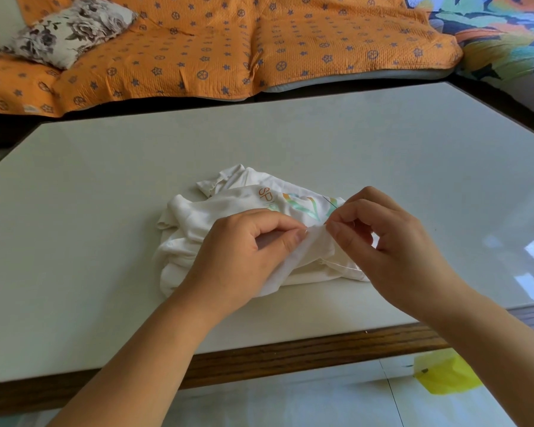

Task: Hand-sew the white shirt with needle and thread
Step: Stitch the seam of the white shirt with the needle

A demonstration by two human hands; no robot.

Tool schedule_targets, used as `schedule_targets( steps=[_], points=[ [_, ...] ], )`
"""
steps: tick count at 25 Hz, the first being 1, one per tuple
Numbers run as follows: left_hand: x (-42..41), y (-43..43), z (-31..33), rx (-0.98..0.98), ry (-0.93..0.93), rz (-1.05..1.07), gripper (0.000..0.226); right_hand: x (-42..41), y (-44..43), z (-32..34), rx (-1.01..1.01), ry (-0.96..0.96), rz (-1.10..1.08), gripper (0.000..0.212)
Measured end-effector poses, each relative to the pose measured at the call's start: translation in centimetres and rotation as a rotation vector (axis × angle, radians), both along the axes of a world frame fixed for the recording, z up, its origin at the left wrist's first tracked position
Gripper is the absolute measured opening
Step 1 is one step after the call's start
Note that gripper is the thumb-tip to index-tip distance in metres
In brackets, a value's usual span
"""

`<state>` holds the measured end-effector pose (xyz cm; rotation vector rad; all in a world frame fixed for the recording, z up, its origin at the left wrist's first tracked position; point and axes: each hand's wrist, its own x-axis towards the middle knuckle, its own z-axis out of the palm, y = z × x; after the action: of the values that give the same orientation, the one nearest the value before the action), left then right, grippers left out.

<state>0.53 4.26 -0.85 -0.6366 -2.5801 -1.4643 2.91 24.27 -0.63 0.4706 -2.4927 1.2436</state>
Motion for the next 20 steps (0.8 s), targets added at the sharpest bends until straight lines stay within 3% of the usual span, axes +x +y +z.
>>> schedule_targets(
  steps=[20],
  points=[
    [-0.46,0.22,-0.80,-0.124,0.117,-0.033,0.034,0.02,-0.48,0.11,-0.031,-0.068,-0.057,0.019]
  ],
)
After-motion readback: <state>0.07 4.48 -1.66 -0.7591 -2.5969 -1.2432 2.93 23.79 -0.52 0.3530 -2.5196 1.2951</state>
